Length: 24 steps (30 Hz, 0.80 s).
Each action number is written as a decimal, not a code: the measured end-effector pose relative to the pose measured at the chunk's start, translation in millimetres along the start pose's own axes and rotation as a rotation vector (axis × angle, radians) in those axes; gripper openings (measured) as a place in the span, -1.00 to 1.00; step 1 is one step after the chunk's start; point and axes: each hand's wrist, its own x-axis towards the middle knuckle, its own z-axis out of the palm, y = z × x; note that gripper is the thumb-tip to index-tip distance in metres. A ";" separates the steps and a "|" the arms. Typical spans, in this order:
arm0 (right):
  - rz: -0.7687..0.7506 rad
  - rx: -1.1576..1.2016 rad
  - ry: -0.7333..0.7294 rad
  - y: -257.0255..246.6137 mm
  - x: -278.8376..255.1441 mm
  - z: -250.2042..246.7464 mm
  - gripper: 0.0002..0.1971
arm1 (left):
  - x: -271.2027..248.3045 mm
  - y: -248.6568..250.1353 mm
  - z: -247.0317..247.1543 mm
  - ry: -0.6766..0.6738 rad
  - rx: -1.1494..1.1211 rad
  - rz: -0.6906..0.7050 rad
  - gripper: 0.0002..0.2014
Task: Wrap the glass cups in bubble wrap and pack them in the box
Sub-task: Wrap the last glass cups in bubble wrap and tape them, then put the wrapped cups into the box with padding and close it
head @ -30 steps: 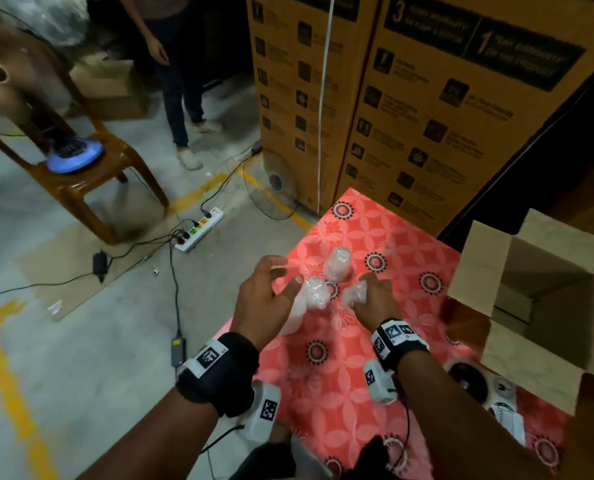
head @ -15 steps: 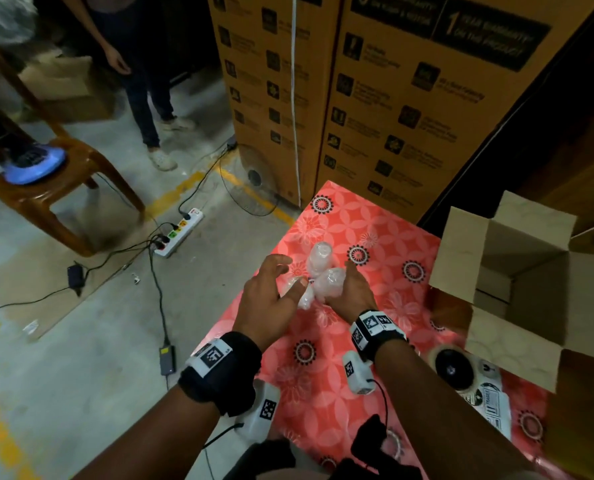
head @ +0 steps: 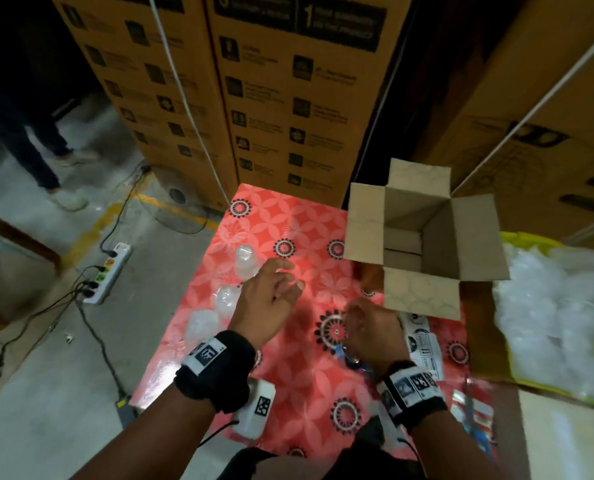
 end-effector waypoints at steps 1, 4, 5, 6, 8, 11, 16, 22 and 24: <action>0.044 -0.009 0.051 19.8 -14.5 -5.4 -0.90 | 0.8 3.4 7.4 -0.050 0.002 -0.001 -0.80; 0.319 -0.006 0.135 66.2 -57.4 -12.4 -0.80 | 2.2 11.4 30.0 -0.173 0.016 -0.004 -0.87; 0.371 -0.015 0.114 78.5 -69.7 -7.7 -0.66 | 2.1 13.8 37.7 -0.200 0.033 0.002 -0.89; 0.404 -0.015 0.069 83.4 -80.0 -3.1 -0.53 | 1.8 16.3 44.7 -0.222 0.041 0.005 -0.89; 0.433 0.026 -0.013 86.8 -94.2 7.5 -0.35 | 1.0 19.1 59.4 -0.266 0.043 -0.005 -0.90; 0.505 0.105 -0.013 91.2 -96.8 17.6 -0.15 | 0.0 21.0 77.8 -0.332 0.053 -0.028 -0.91; 0.575 0.154 -0.172 112.7 -102.7 23.7 -0.35 | -8.1 25.0 90.7 -0.411 0.107 -0.048 -0.93; 0.456 0.216 -0.136 120.0 -119.3 34.7 -0.49 | -18.3 16.3 89.0 -0.406 0.118 -0.071 -0.93; 0.441 0.242 -0.091 117.8 -128.3 37.6 -0.51 | -19.2 13.6 87.5 -0.399 0.124 -0.068 -0.94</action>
